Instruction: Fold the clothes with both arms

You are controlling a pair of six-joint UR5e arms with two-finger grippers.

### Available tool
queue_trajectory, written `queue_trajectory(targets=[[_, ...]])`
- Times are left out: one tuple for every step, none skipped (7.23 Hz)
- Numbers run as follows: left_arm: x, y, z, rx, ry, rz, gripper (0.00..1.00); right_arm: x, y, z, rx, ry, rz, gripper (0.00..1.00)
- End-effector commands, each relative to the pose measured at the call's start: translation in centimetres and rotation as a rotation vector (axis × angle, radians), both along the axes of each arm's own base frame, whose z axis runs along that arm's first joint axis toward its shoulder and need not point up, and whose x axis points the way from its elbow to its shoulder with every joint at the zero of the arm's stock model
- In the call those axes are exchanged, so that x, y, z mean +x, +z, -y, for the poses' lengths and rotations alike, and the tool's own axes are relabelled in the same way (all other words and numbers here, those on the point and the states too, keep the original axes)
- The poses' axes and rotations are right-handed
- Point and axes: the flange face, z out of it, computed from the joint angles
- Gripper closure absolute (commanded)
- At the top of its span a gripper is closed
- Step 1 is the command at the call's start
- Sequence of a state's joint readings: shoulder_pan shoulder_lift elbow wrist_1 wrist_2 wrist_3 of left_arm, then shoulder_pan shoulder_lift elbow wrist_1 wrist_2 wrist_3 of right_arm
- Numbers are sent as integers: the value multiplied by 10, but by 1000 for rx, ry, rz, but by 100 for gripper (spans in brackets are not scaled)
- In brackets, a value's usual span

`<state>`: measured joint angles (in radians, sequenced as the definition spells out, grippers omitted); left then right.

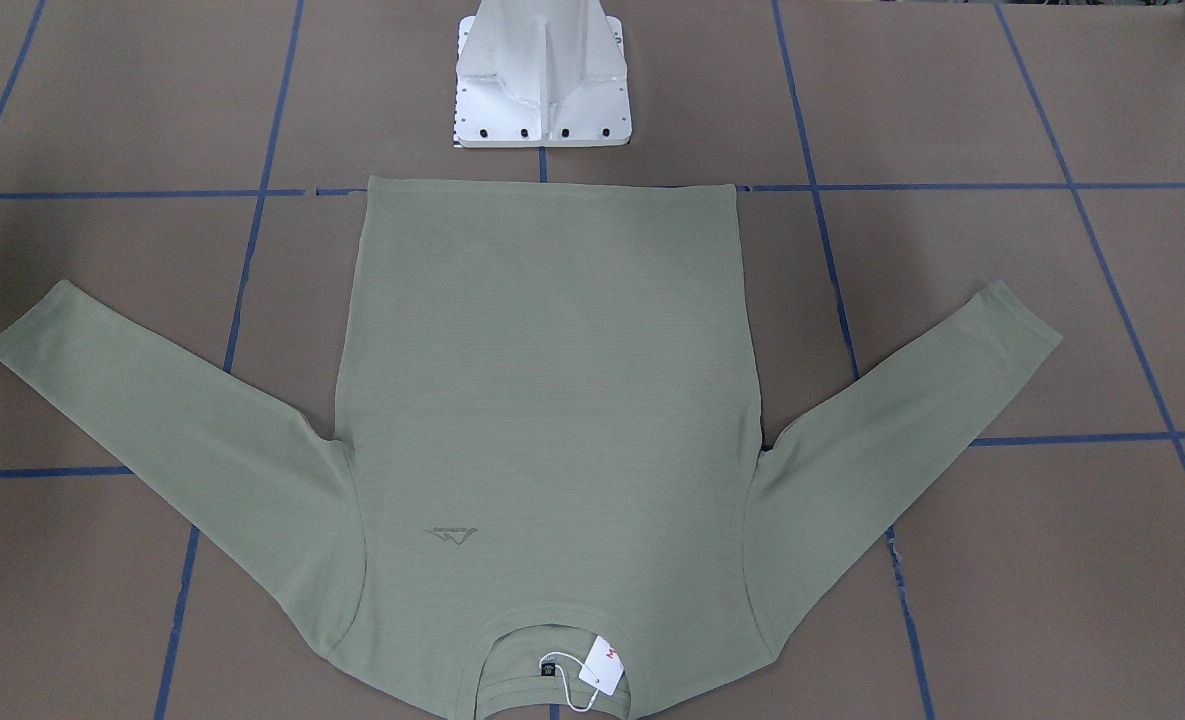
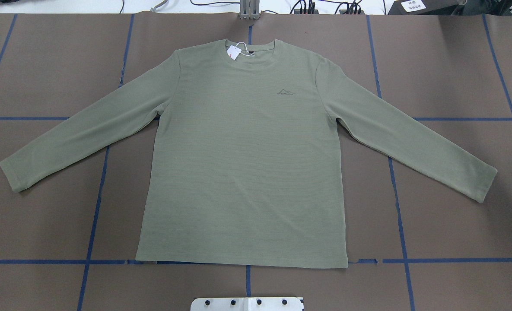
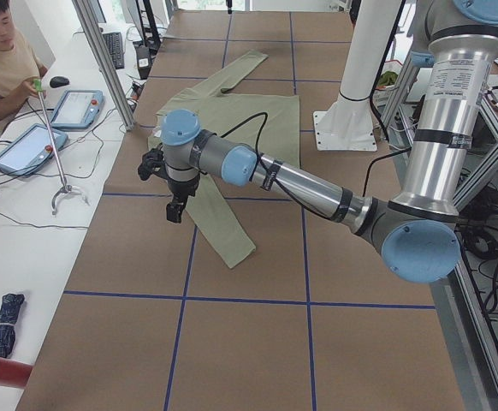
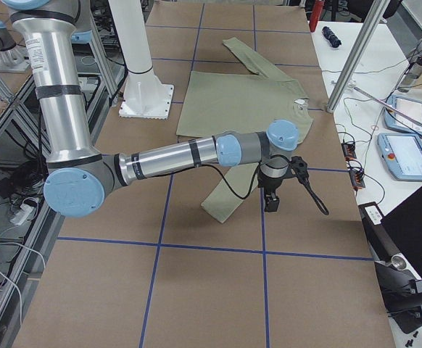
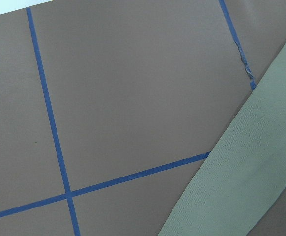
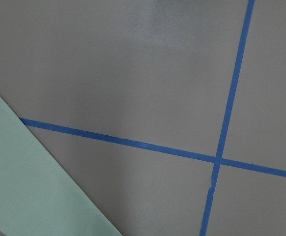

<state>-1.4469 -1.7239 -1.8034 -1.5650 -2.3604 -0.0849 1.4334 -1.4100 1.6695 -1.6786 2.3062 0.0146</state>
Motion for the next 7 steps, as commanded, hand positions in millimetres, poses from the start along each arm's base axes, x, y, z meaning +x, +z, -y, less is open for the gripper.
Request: queue_trajectory(targets=[[2,-3,-2,8,4,-1,0,-8,4,-2,-8,-14,1,0],[1,-7,-3,36,10,-1,0,-33,1,-5,-21,-56,50,0],[3,-8,-1,60,6,-9,0,-45,3,-13,-62,-66,116,0],[6,3,3,55,13,-6,0,-57,1,-18,-100,-44,122,0],[5,8,-7,53,17,-19,0,-75,15,-36,-111,-5,133,0],[8,8,-10,46,36,-64,0,-90,35,-65,-109,59,165,0],[10,7,-10,48,43,-74,0,-116,37,-82,-129,132,180,1]])
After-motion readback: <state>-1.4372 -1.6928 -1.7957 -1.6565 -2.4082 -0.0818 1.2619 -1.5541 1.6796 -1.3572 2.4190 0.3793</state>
